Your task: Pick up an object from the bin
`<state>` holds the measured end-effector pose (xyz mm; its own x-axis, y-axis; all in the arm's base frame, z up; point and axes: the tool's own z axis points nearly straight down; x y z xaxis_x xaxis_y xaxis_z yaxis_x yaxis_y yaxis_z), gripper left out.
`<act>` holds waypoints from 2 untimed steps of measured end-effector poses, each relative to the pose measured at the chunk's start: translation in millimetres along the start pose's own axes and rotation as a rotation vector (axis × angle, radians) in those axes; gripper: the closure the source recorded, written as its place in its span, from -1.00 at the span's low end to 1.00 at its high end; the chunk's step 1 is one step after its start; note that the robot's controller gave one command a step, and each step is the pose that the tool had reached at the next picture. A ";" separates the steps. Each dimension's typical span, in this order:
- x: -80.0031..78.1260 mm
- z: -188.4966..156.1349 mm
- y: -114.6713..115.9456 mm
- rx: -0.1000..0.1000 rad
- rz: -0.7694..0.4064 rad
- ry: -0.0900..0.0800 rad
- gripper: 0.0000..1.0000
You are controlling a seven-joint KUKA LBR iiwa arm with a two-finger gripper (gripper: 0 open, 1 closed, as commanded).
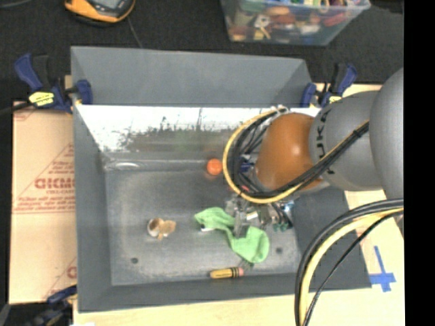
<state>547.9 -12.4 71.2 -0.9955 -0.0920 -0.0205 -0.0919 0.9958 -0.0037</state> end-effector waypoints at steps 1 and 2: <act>0.1 -0.4 0.0 0.000 -0.001 0.000 1.00; 2.2 -36.8 -0.4 -0.001 -0.002 0.010 1.00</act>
Offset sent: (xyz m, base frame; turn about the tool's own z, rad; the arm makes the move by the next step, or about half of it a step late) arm 0.0000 -0.0001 0.0925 -0.0004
